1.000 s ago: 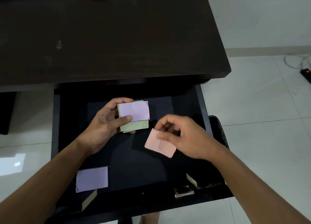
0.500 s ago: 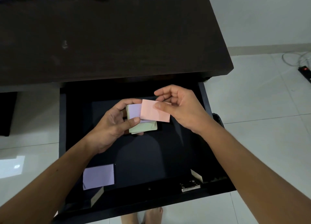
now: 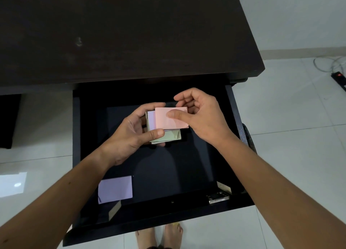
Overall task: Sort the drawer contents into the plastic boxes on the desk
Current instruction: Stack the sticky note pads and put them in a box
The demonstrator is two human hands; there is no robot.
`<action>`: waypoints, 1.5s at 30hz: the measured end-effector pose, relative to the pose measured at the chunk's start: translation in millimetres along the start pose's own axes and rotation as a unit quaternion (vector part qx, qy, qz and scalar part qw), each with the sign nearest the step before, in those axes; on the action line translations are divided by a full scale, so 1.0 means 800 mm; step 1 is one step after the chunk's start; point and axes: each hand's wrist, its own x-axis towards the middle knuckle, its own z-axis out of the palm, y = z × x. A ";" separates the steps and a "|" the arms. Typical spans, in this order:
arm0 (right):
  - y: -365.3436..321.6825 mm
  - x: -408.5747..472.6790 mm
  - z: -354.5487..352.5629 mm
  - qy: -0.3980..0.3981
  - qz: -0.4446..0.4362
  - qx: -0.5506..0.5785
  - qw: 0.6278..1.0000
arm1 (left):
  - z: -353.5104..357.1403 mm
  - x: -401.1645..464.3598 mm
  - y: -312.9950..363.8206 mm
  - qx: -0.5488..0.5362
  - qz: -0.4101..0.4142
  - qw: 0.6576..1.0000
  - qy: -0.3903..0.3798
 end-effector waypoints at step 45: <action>-0.001 -0.058 0.113 -0.412 -0.012 -0.178 0.893 | -0.018 -0.011 0.028 -0.013 0.021 0.996 0.085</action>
